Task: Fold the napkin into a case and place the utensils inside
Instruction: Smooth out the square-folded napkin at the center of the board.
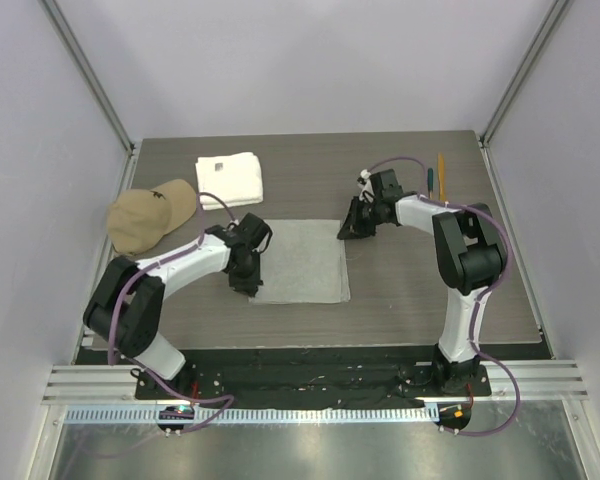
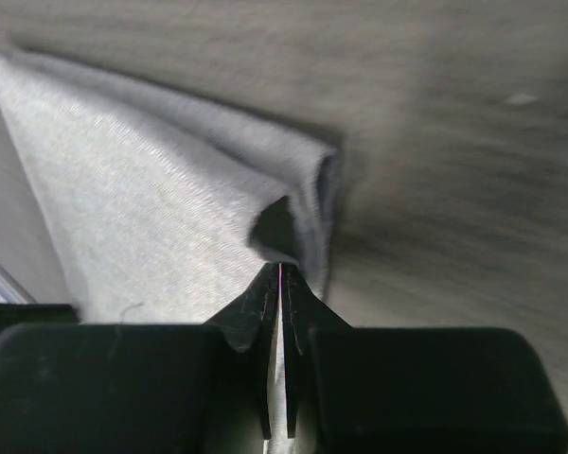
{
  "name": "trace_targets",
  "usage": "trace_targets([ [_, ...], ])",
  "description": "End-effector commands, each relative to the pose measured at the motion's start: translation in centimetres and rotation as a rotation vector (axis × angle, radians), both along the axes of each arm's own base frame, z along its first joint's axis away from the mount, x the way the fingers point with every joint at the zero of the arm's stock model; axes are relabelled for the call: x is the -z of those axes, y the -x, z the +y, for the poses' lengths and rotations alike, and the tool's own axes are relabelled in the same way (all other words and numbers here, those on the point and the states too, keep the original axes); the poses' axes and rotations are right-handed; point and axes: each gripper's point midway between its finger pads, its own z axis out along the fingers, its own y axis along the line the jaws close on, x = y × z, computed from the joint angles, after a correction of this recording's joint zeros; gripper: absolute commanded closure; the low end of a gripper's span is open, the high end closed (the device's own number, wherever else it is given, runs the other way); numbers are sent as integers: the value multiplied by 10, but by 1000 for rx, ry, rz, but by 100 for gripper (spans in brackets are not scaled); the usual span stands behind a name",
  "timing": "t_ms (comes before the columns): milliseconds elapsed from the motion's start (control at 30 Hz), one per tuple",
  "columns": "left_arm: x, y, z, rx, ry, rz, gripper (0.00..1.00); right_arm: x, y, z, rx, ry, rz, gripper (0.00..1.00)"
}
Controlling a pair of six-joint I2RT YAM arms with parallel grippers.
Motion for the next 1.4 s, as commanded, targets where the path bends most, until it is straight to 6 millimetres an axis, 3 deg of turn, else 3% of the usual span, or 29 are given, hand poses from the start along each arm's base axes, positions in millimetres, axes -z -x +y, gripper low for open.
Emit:
trace_targets([
  [0, -31, -15, 20, -17, -64, -103, 87, -5, -31, -21, 9, 64, -75, 90],
  [67, -44, -17, 18, -6, -46, -126, 81, -8, -38, -24, 1, 94, -84, 89],
  [133, -63, -23, 3, 27, 35, -158, 68, -9, -39, -20, -20, 76, -77, 89],
  [200, -86, -33, -14, 56, 114, -191, 62, -15, -42, -19, -14, 73, -88, 89],
  [300, -108, -48, -29, 79, 172, -227, 61, -33, -40, -18, -1, 66, -107, 89],
  [433, -121, -77, -29, 38, 241, -242, 64, -47, -29, -21, 20, 101, -133, 88],
  [533, -114, -105, -21, -33, 299, -240, 72, -56, -17, -17, 9, 98, -142, 85],
  [667, -109, -128, -36, -36, 420, -194, 80, -61, -10, -20, 22, 118, -152, 81],
  [733, -96, -138, -39, -48, 432, -174, 81, -64, -8, -6, -2, 58, -161, 80],
  [867, -87, -150, -47, -91, 488, -145, 85, -52, -7, 16, -38, -1, -131, 81],
  [900, -87, -150, -49, -91, 495, -142, 85, -43, -9, 18, -36, -3, -113, 81],
  [1133, -87, -137, -43, -91, 486, -144, 84, -35, -47, 13, -29, 73, -165, 83],
  [1367, -72, -96, -33, -98, 494, -102, 83, -11, -61, 11, -23, 75, -123, 85],
])
